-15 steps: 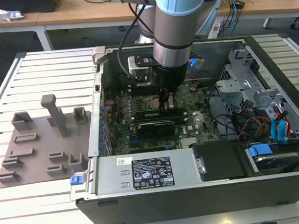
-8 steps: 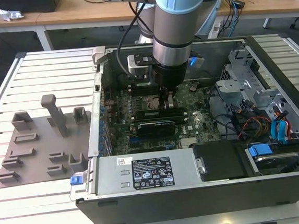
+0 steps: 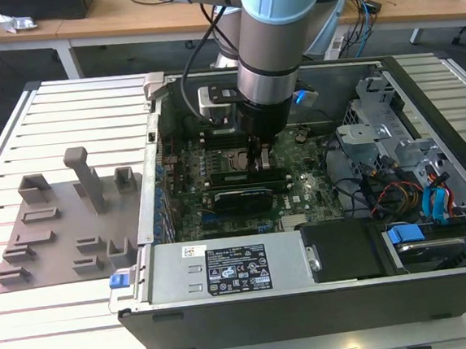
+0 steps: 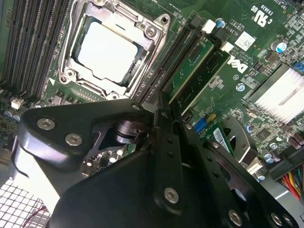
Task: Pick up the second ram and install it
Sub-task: 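Insert the second ram into the second slot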
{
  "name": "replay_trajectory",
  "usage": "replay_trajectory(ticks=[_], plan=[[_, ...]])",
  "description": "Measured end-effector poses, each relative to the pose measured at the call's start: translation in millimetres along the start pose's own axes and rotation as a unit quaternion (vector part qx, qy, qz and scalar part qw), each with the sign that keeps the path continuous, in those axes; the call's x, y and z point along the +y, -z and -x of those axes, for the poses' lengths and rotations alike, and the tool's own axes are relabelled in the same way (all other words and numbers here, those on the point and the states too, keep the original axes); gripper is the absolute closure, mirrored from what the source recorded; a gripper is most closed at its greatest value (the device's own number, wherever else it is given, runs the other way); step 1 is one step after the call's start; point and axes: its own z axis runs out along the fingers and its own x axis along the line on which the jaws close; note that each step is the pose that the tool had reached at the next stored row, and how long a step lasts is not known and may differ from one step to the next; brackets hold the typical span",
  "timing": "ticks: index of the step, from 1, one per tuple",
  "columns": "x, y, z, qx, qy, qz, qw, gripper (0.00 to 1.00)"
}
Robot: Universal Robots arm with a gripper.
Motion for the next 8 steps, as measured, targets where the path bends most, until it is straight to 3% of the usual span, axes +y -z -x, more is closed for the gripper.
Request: replay_trajectory(ticks=[8], plan=[[-0.1, -3.0, -0.1, -0.0002, 0.000, 0.0000, 1.0000, 0.86]])
